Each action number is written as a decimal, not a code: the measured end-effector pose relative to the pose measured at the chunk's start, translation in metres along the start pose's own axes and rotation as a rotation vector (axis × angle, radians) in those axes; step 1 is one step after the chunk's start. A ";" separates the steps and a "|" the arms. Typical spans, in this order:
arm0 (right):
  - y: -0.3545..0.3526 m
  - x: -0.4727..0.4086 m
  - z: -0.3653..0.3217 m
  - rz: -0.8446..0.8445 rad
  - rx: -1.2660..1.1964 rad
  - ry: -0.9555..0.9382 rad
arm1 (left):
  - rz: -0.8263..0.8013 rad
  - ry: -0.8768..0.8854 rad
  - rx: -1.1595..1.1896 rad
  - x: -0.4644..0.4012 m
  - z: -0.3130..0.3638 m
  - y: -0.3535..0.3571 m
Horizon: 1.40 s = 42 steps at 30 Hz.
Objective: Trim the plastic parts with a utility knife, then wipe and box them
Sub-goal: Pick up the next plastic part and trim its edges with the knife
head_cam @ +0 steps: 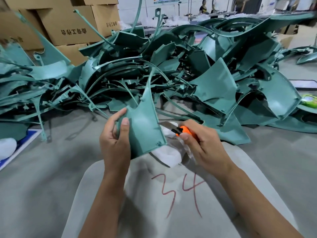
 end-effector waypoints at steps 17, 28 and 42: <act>-0.027 -0.001 0.008 0.367 0.285 0.091 | -0.418 -0.086 0.076 0.011 0.019 0.011; -0.051 0.005 0.024 0.532 0.346 0.286 | -0.536 -0.127 0.213 0.017 0.022 0.018; -0.069 0.014 0.050 0.502 0.505 0.616 | -0.480 -0.156 0.254 0.008 0.019 0.003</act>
Point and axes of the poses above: each hand's wrist, its own x-axis away from the middle knuckle, its own y-axis out of the palm, z = x × y, the point moved 3 cm from there along -x, towards the middle knuckle, and after that the axes turned 2 degrees about -z, right-handed, at the moved point
